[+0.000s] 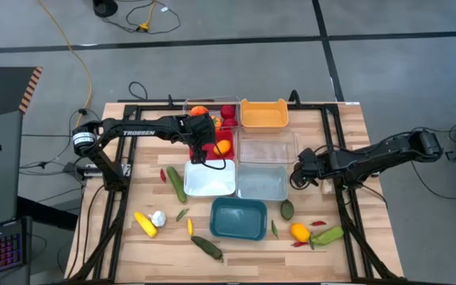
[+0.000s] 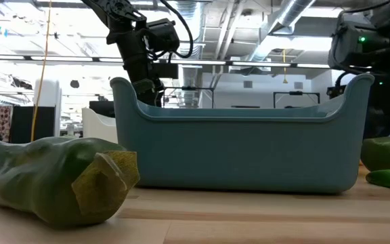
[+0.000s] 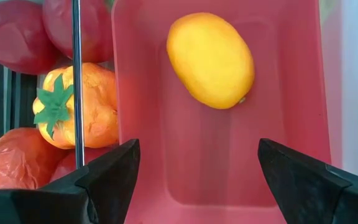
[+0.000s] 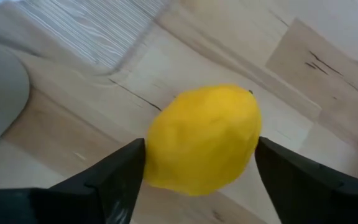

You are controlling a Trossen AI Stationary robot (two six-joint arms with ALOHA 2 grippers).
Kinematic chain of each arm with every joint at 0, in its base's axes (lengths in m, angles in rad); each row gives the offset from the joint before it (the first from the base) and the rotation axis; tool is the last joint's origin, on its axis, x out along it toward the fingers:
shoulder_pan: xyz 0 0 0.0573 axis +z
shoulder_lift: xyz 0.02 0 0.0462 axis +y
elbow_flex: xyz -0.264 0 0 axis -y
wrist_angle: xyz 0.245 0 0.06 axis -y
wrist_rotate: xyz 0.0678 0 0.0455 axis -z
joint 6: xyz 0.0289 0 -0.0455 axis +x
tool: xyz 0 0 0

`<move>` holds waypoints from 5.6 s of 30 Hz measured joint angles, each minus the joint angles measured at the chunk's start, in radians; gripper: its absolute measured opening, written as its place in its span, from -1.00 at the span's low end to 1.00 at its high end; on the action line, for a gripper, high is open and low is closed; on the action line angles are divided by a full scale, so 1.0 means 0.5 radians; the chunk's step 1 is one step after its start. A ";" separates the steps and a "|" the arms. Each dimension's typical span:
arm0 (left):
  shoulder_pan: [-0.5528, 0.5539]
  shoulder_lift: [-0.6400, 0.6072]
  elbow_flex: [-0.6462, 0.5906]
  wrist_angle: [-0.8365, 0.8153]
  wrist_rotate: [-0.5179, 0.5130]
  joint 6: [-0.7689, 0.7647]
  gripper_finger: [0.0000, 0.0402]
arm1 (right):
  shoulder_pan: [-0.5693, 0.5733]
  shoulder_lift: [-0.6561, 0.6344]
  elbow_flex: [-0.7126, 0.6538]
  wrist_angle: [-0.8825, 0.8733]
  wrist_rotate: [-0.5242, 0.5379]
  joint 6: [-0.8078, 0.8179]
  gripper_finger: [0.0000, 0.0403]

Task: Sort produce into baskets
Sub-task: Put the top yellow lemon into the red bin, then put the left green cucumber into the white bin

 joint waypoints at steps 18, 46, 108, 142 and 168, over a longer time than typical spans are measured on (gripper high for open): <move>0.000 0.000 0.001 0.000 0.000 0.019 0.56 | -0.001 -0.018 0.098 -0.173 -0.207 -0.015 0.20; -0.214 -0.480 0.002 -0.355 -0.154 -0.084 0.56 | -0.037 0.121 1.154 0.422 0.094 -1.161 0.19; -0.899 -0.747 -0.879 -0.309 -0.097 -0.328 0.56 | -0.076 0.521 1.334 1.211 -0.176 -2.098 0.67; -0.899 -0.751 -0.833 -0.364 0.127 -0.377 -0.17 | 0.410 -0.206 1.212 -0.339 0.003 -0.895 0.66; -0.823 -0.712 -0.044 0.201 0.256 -0.742 -0.15 | 0.403 -0.194 1.212 -0.340 -0.016 -0.874 0.66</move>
